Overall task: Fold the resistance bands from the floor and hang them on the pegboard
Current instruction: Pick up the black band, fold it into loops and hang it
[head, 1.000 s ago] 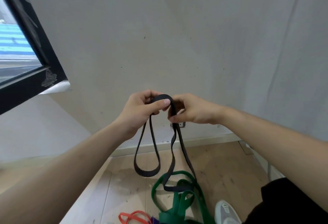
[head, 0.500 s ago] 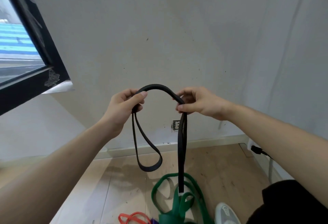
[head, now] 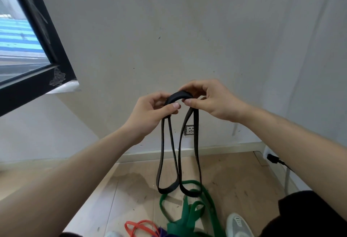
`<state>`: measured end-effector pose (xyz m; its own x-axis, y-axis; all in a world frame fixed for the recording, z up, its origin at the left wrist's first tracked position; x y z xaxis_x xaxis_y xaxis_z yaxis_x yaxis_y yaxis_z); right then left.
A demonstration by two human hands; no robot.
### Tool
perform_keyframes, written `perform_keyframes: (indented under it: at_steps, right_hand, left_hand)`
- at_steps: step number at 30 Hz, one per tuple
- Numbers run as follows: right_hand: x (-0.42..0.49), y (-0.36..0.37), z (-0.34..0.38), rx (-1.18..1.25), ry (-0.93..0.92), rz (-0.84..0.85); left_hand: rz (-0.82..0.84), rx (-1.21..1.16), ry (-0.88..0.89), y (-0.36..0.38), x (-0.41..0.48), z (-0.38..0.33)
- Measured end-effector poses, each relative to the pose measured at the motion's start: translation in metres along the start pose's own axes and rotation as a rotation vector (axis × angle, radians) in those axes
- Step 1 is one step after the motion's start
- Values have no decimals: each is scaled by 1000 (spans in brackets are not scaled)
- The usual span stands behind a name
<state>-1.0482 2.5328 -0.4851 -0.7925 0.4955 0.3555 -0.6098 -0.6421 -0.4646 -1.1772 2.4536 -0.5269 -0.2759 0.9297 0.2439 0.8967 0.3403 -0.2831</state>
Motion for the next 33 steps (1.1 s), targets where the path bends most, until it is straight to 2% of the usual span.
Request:
perform_keyframes:
  at_steps: [12,18,28,33]
  right_hand:
    - [1,-2,18,35,-100,-23]
    - [-4,-10,27,175,-120,-72]
    - [-9,-39,30,496,-140,-240]
    - [-9,-58,23,607,-110,-300]
  left_hand:
    - [74,-8,24,12,-7,-2]
    - [171,54,-58,42,-15,12]
    - [119,82,-133,60,-10,29]
    - [211,93,-135,71,-10,32]
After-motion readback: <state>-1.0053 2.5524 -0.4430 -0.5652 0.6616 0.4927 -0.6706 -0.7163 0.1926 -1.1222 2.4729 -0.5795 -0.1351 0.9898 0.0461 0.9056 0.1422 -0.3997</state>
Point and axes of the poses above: each hand's wrist, its own x-axis towards the middle knuckle, its own y-axis out of the palm, z = x × y, the point moved 9 cm from there along x, towards the middle knuckle, and after that the axes turned 10 degrees about x, right-handed, at the moved point
